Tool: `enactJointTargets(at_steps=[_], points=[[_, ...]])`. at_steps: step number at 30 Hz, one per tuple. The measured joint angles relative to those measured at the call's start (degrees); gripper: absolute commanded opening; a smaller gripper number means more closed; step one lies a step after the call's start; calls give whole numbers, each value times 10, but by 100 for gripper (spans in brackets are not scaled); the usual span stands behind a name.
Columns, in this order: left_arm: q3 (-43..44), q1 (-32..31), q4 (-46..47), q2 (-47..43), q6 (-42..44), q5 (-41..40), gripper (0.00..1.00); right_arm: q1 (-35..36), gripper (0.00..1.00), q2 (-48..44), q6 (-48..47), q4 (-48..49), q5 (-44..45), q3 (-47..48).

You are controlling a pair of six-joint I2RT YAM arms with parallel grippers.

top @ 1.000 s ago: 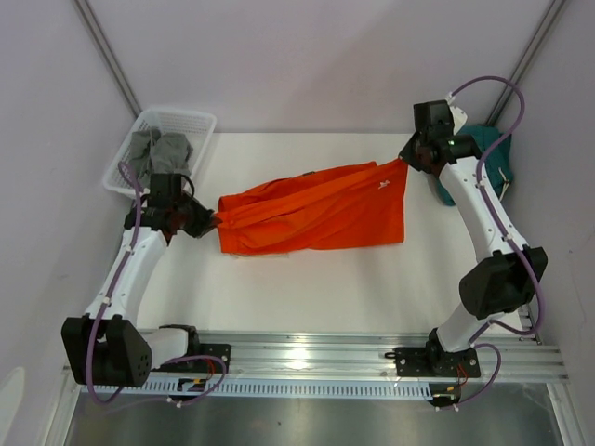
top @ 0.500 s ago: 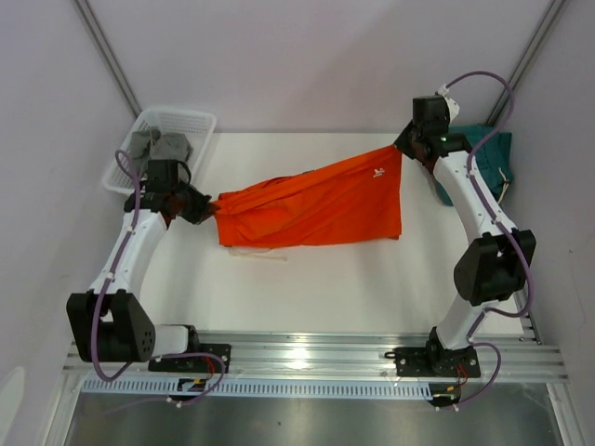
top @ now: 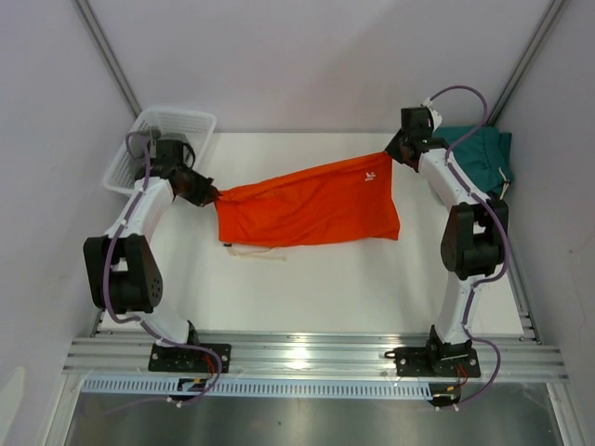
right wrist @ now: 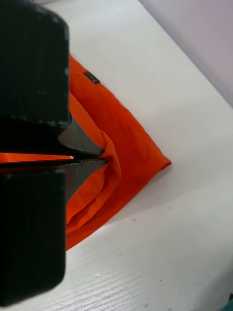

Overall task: Fold and stack the shorts
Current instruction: Fold the shorts

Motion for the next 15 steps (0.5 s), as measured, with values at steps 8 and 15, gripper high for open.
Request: enactJointTargets(at_steps=[8, 15], points=[[71, 1, -10, 70, -4, 2, 1, -10, 0, 51, 5, 19, -13, 12], [96, 4, -10, 123, -14, 4, 0, -11, 0, 100, 5, 32, -23, 51]])
